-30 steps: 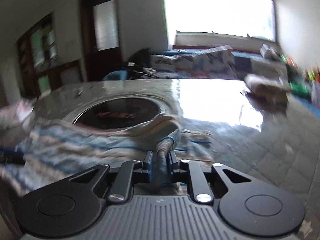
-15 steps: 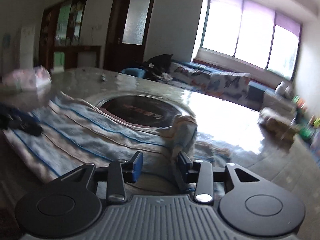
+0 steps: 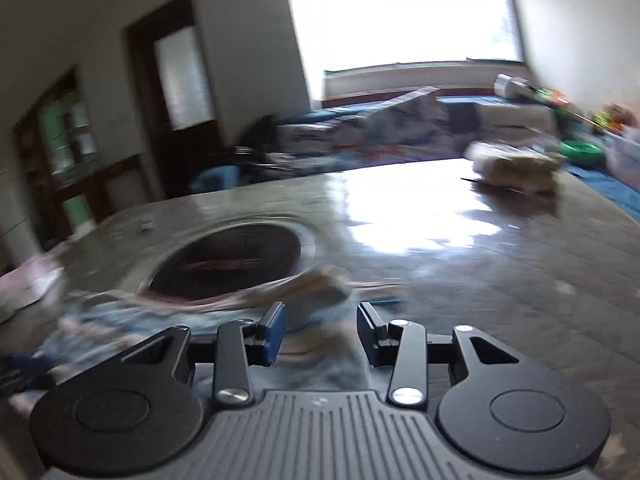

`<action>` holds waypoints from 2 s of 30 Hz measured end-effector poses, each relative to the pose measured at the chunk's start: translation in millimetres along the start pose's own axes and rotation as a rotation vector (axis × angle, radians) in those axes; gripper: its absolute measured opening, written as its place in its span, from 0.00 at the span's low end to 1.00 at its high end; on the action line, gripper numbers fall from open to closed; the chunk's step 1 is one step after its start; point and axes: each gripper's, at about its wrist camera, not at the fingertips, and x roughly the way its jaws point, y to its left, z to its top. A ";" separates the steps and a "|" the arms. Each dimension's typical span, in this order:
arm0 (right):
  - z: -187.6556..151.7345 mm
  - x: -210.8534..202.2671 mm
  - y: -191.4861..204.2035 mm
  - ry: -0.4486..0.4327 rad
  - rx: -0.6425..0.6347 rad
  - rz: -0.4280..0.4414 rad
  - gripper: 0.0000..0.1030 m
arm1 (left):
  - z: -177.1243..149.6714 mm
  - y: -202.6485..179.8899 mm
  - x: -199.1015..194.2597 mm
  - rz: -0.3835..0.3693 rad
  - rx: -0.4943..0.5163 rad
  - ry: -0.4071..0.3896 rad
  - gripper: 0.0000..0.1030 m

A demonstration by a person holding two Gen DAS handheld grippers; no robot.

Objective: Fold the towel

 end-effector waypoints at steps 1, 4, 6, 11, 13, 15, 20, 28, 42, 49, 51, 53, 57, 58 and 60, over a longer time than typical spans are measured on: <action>1.2 2.9 -5.6 0.007 0.004 -0.018 0.37 | 0.0 -0.1 0.2 0.000 0.000 0.000 0.68; -1.5 15.2 -9.6 0.039 -0.065 -0.111 0.37 | 0.0 -0.5 1.0 -0.001 0.002 0.000 0.69; -4.2 17.8 -13.5 0.046 -0.061 -0.131 0.37 | 0.0 -0.9 1.3 0.000 0.003 0.000 0.69; -6.4 12.7 -8.4 0.016 -0.044 -0.077 0.37 | -0.2 -3.3 2.6 -0.003 0.009 0.002 0.74; -6.6 16.4 -2.3 0.029 -0.062 -0.029 0.37 | -0.6 -4.5 2.8 -0.001 0.013 0.001 0.74; -7.3 24.4 0.2 0.057 -0.056 0.009 0.34 | -0.9 -3.6 2.3 -0.003 0.008 -0.001 0.74; -4.8 30.5 -2.1 0.074 -0.061 -0.040 0.30 | -1.6 -1.0 1.0 -0.009 -0.003 -0.006 0.74; 16.9 33.2 23.2 0.062 -0.104 0.038 0.29 | -2.3 -0.8 0.3 -0.019 -0.010 -0.014 0.78; 26.2 80.7 13.9 0.144 -0.025 0.033 0.22 | -3.8 1.2 -2.2 -0.031 -0.012 -0.020 0.78; 15.1 38.9 29.4 0.137 -0.114 0.067 0.33 | 2.2 -0.7 -4.3 -0.018 -0.022 -0.017 0.84; 3.9 24.0 33.1 0.131 -0.138 0.060 0.34 | 3.5 0.7 -7.3 -0.014 -0.034 -0.026 0.91; -7.5 14.4 32.2 0.128 -0.140 0.056 0.35 | 3.0 2.3 -8.2 -0.007 -0.036 -0.027 0.94; -26.2 8.9 25.2 0.136 -0.123 0.035 0.35 | 0.9 4.2 -8.8 0.010 -0.038 -0.024 0.95; -26.4 6.6 26.4 0.128 -0.130 0.029 0.35 | 0.7 4.3 -10.2 0.013 -0.039 -0.027 0.96; -24.9 1.7 29.4 0.116 -0.144 0.016 0.41 | 1.2 4.4 -14.3 0.018 -0.040 -0.041 1.00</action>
